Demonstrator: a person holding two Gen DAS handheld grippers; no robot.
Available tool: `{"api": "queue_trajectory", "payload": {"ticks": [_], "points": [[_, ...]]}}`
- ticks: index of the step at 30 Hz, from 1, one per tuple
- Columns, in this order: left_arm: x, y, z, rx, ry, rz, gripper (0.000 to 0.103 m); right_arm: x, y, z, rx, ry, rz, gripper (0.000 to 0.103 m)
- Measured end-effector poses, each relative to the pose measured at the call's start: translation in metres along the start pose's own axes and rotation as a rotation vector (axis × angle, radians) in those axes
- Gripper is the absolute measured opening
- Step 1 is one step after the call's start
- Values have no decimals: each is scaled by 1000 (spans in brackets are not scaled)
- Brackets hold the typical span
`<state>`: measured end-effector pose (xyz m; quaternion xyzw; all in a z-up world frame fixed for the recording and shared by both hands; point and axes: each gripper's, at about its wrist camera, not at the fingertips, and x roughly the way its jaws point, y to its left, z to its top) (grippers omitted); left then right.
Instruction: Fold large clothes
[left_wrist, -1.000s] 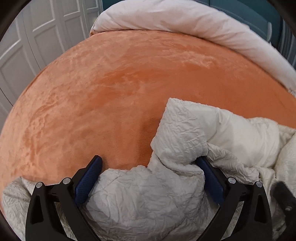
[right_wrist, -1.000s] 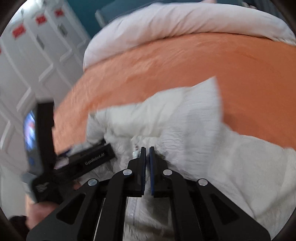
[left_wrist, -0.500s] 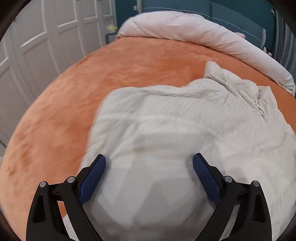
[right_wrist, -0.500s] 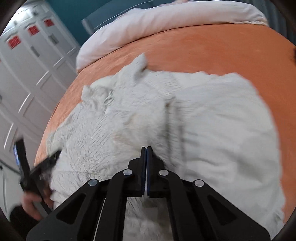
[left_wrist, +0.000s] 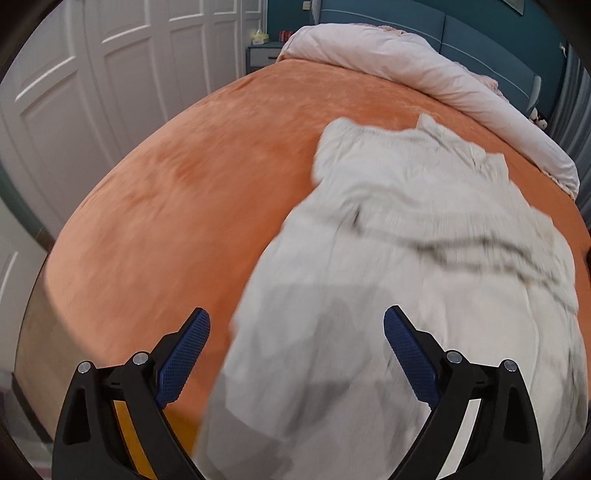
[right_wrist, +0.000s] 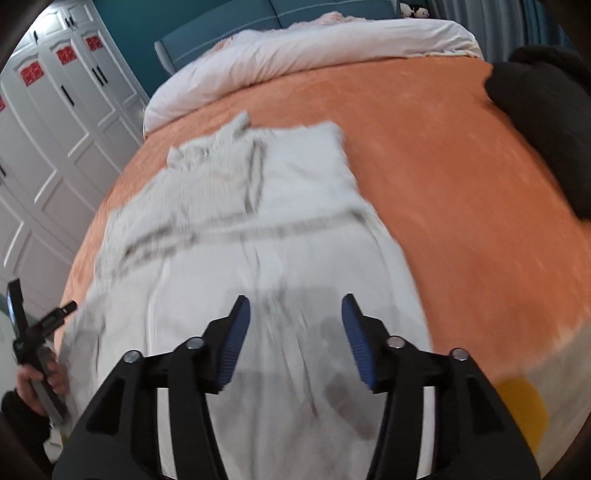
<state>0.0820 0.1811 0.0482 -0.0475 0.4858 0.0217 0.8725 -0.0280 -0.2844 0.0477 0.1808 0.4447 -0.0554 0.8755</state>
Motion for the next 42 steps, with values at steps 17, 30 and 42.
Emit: {"api": "queue_trajectory", "payload": {"ticks": [17, 30, 42], "points": [[-64, 61, -112, -58, 187, -168, 95, -59, -44, -113, 52, 197, 127, 68], [-71, 27, -117, 74, 186, -293, 56, -53, -30, -109, -33, 280, 156, 59], [-124, 26, -104, 214, 100, -345, 2, -95, -30, -96, -85, 266, 270, 14]]}}
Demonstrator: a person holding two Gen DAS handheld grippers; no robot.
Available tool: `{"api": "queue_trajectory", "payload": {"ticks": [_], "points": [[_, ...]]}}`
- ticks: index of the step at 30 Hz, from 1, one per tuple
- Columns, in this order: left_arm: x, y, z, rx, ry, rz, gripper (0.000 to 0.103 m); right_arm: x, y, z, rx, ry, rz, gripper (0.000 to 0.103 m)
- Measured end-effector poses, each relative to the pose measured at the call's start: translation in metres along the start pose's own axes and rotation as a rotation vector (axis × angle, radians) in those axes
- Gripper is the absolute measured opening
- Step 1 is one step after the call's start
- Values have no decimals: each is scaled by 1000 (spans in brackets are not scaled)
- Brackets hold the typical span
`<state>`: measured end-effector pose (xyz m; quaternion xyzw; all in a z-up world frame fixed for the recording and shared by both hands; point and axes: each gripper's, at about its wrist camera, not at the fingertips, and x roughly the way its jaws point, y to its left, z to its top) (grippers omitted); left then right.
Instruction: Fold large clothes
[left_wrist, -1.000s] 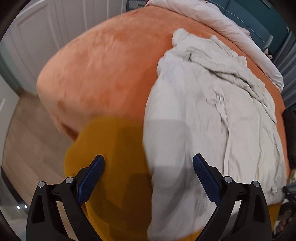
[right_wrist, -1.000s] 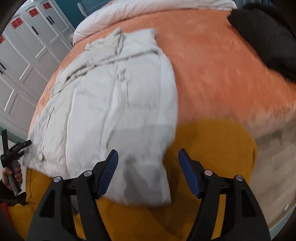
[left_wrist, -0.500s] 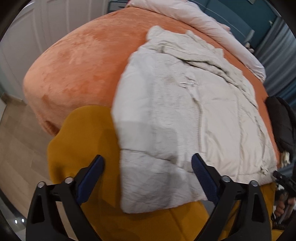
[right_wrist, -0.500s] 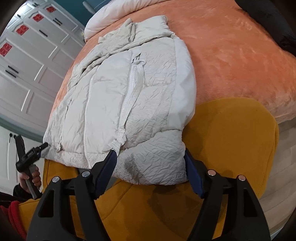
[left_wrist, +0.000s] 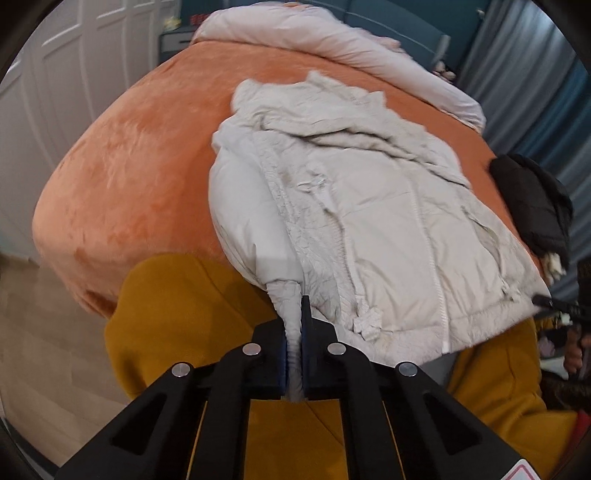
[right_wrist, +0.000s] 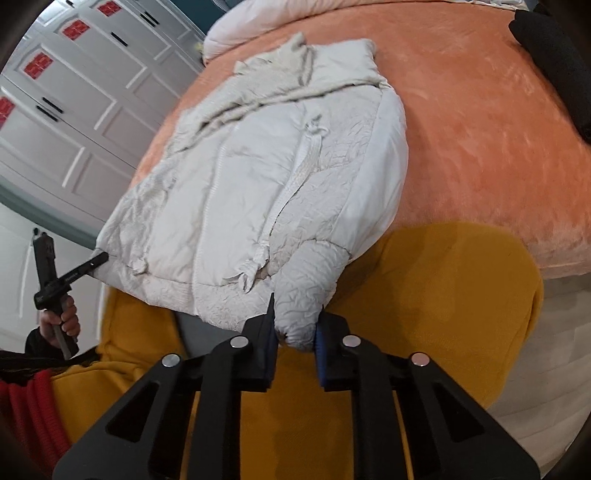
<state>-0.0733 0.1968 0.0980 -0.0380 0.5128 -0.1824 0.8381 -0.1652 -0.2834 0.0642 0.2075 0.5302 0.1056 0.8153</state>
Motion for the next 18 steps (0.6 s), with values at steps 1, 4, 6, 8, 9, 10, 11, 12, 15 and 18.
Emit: {"api": "queue_trajectory", "payload": {"ticks": [1, 4, 6, 8, 9, 10, 11, 12, 15, 18], "points": [[-10, -2, 2, 11, -8, -11, 2, -5, 1, 0, -2, 2, 8, 13], [-48, -7, 6, 6, -64, -76, 1, -30, 9, -3, -44, 7, 44, 12], [-74, -12, 7, -19, -106, -118, 1, -56, 19, -4, -79, -24, 81, 12], [-102, -18, 8, -53, -166, -156, 1, -87, 28, -1, -107, -86, 120, 11], [-118, -21, 10, -68, -214, -175, 1, -103, 33, 2, -117, -125, 135, 11], [-133, -24, 12, -80, -269, -196, 1, -120, 37, 6, -123, -167, 149, 11], [-142, -26, 16, -87, -311, -210, 1, -138, 42, 12, -131, -226, 159, 11], [-154, -28, 22, -102, -371, -231, 1, -153, 45, 19, -137, -283, 164, 11], [-172, -30, 44, -134, -493, -259, 1, -181, 49, 43, -133, -416, 184, 11], [-165, -29, 76, -146, -566, -213, 1, -178, 48, 72, -129, -498, 161, 11]]}}
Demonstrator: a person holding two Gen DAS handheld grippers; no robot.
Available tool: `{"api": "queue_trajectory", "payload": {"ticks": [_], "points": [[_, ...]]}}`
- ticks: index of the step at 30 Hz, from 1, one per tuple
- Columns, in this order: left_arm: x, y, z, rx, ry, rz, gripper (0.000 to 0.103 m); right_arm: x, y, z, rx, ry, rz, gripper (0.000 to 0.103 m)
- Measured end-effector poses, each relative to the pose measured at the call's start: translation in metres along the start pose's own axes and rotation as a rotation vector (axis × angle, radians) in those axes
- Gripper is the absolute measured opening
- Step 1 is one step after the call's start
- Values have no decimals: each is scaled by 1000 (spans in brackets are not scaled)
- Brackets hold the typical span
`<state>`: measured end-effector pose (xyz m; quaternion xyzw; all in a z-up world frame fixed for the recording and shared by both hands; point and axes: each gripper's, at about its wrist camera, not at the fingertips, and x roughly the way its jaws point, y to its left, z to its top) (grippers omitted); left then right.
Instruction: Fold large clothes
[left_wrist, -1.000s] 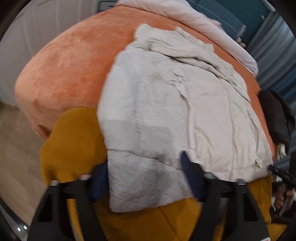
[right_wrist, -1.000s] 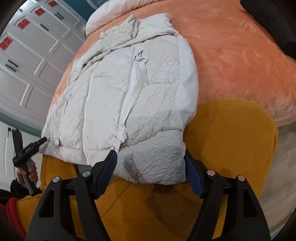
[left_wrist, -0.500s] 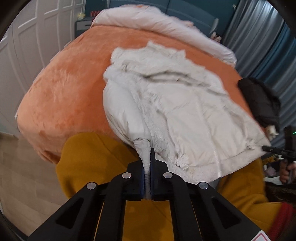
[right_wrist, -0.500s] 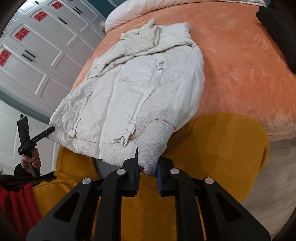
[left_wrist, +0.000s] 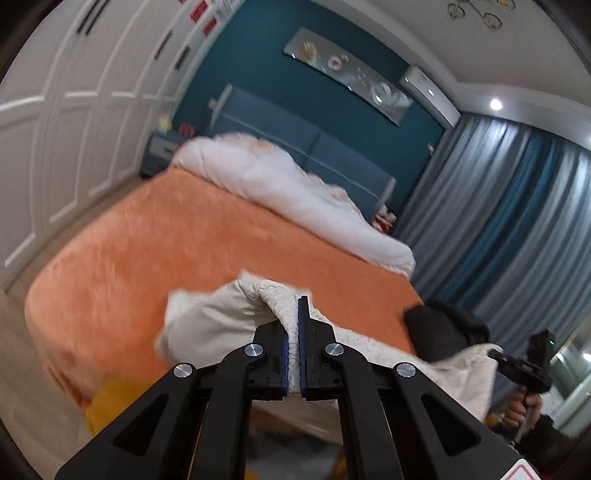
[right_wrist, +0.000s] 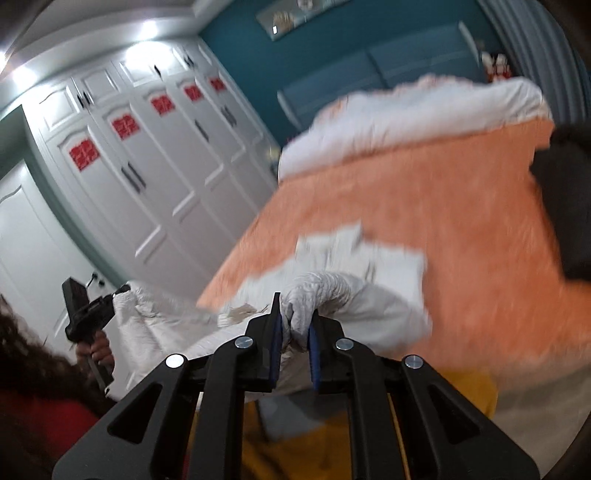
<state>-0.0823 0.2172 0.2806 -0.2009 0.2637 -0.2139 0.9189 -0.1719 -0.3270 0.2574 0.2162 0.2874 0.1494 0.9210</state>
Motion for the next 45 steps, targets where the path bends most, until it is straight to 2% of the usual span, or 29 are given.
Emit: {"api": "queue_trajectory", "payload": {"ticks": [2, 6, 13, 20, 26, 30, 35, 41, 45], "points": [[26, 9, 10, -19, -2, 44, 1, 25, -14, 10, 39, -36, -28, 11], [94, 38, 19, -61, 52, 178, 2, 78, -47, 16, 109, -61, -92, 10], [191, 60, 13, 52, 116, 384, 3, 158, -78, 22, 180, -101, -179, 11], [270, 96, 3, 29, 188, 496, 5, 234, -103, 31, 215, -82, -304, 11], [325, 133, -20, -36, 278, 551, 9, 288, -133, 20, 270, -29, -379, 12], [351, 141, -38, 11, 320, 592, 13, 316, -146, 10, 268, 6, -430, 13], [369, 135, -59, 122, 302, 637, 13, 340, -162, -9, 281, 39, -470, 13], [384, 145, -70, 90, 273, 611, 13, 351, -172, -29, 301, 31, -464, 15], [387, 151, -69, 57, 278, 580, 13, 349, -181, -33, 345, 8, -415, 16]]}}
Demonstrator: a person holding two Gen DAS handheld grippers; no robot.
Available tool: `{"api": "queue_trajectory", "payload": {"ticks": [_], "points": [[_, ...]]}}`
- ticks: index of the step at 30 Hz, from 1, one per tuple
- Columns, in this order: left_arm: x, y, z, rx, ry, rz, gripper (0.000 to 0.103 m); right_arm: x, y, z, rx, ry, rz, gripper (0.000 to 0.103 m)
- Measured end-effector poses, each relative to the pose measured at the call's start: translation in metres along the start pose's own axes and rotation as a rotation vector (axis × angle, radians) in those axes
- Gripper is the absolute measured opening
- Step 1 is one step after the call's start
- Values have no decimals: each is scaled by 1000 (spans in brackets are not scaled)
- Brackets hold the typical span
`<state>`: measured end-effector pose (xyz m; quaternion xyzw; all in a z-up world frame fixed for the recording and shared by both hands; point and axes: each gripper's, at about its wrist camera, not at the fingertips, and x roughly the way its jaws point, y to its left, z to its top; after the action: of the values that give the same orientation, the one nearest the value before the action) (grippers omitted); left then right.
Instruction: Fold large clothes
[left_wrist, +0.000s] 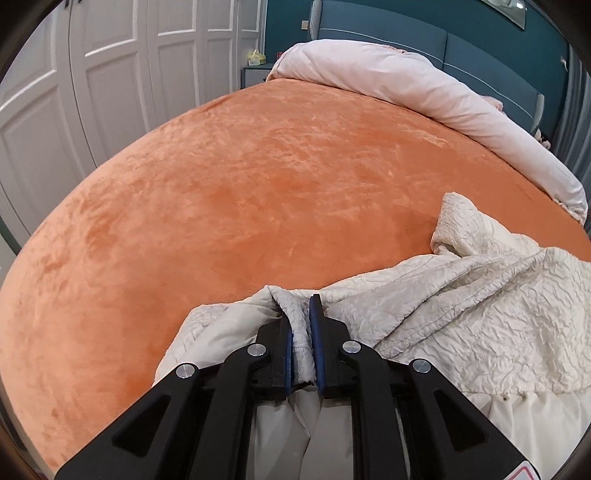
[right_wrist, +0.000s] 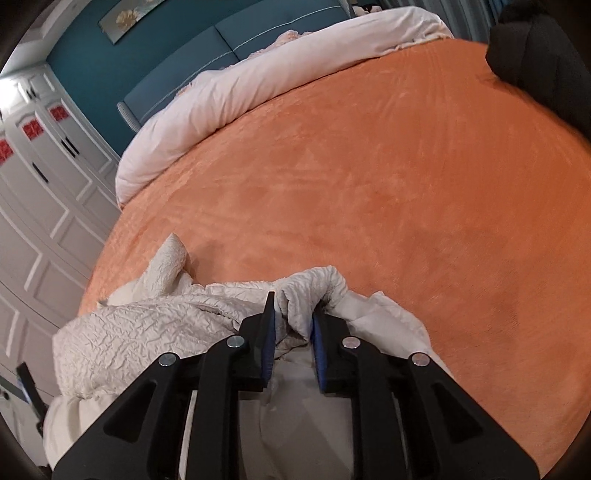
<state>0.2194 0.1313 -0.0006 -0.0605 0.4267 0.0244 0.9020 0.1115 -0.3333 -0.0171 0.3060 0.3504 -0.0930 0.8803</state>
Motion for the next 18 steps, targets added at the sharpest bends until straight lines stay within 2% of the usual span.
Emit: {"api": "queue_trajectory", "payload": {"ticks": [3, 4, 7, 8, 9, 10, 11, 12, 14, 15, 18], "points": [[-14, 6, 5, -13, 1, -19, 15, -12, 2, 5, -1, 9, -10, 19], [-22, 8, 8, -18, -4, -19, 15, -23, 5, 7, -8, -6, -13, 23], [-66, 23, 19, -58, -77, -73, 21, -77, 15, 10, -36, -142, 21, 44], [-85, 29, 24, -81, -107, -119, 24, -89, 16, 12, -44, -170, 28, 45], [-98, 33, 28, -99, -125, -142, 29, -103, 21, 12, -67, -200, 34, 45], [-113, 35, 31, -116, -155, -134, 47, -113, 28, 12, -93, -217, 40, 45], [-134, 35, 35, -136, -223, -83, 63, -121, 36, 10, -123, -227, 48, 45], [-159, 33, 37, -145, -330, -72, 65, -124, 45, 8, -151, -229, 58, 45], [-190, 20, 41, -99, -442, -115, 71, -127, 75, -4, -260, -209, 102, 45], [-199, 7, 44, -52, -456, -135, 71, -126, 89, -11, -316, -195, 117, 44], [-195, -43, 36, 125, -390, -208, 71, -109, 144, -47, -539, -128, 142, 30]]}}
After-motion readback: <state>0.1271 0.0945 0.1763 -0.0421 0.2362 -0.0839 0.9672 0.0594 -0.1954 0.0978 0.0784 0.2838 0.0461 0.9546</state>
